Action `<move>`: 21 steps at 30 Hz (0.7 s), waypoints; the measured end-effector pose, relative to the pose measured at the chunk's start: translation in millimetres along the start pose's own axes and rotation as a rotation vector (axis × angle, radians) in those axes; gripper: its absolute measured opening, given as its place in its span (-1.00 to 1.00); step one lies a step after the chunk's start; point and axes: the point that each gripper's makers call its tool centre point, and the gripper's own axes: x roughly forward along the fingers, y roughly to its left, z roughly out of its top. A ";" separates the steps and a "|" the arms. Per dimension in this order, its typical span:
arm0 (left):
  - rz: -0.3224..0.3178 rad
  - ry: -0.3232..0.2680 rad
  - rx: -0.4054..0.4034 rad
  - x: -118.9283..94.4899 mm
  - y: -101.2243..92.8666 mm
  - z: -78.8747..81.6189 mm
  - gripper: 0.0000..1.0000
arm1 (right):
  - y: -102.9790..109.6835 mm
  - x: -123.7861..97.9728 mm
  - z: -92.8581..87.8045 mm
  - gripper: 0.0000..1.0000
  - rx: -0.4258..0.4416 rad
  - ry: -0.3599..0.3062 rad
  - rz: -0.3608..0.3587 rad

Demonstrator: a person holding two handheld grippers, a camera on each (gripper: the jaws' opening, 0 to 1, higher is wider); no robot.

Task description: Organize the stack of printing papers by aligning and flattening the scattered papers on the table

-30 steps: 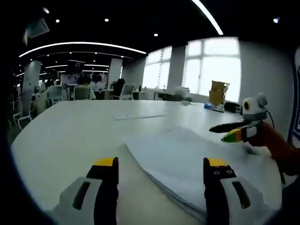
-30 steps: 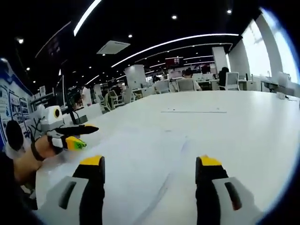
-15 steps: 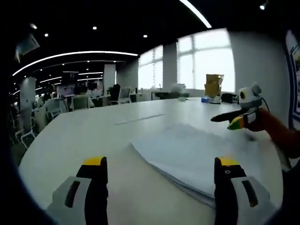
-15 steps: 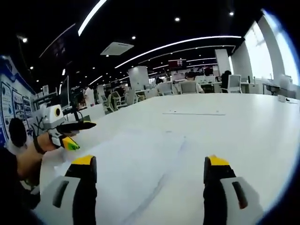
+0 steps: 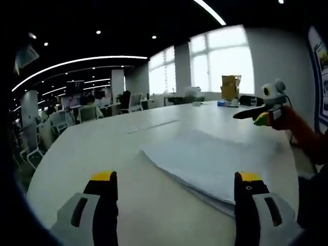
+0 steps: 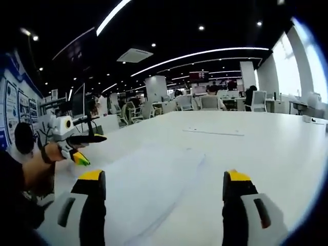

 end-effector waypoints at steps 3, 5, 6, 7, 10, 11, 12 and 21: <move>0.016 0.004 0.011 -7.2 -0.2 -2.7 0.93 | -3.4 -2.2 -0.5 0.80 -0.005 0.001 0.007; 0.026 0.007 0.020 -11.6 0.5 -4.3 0.93 | 0.0 -9.5 -1.3 0.80 -0.002 -0.003 0.009; 0.028 0.008 0.019 -13.4 0.6 -4.8 0.93 | 0.3 -12.0 -1.2 0.80 -0.002 -0.006 0.009; 0.032 0.010 0.015 -17.1 0.9 -5.8 0.93 | 0.7 -16.6 -0.5 0.80 -0.001 -0.013 0.009; 0.040 0.013 0.015 -26.7 -2.3 -7.7 0.93 | 2.3 -25.3 1.0 0.80 0.000 -0.026 0.008; 0.042 0.017 0.020 -29.6 -3.8 -8.6 0.93 | 4.4 -30.9 1.0 0.80 -0.004 -0.029 0.010; 0.044 0.021 0.024 -32.4 -5.5 -9.2 0.93 | 5.4 -34.0 0.5 0.80 -0.007 -0.028 0.010; 0.016 0.062 0.049 -54.6 -27.5 -14.5 0.93 | 13.2 -62.8 -3.7 0.80 -0.032 -0.030 0.002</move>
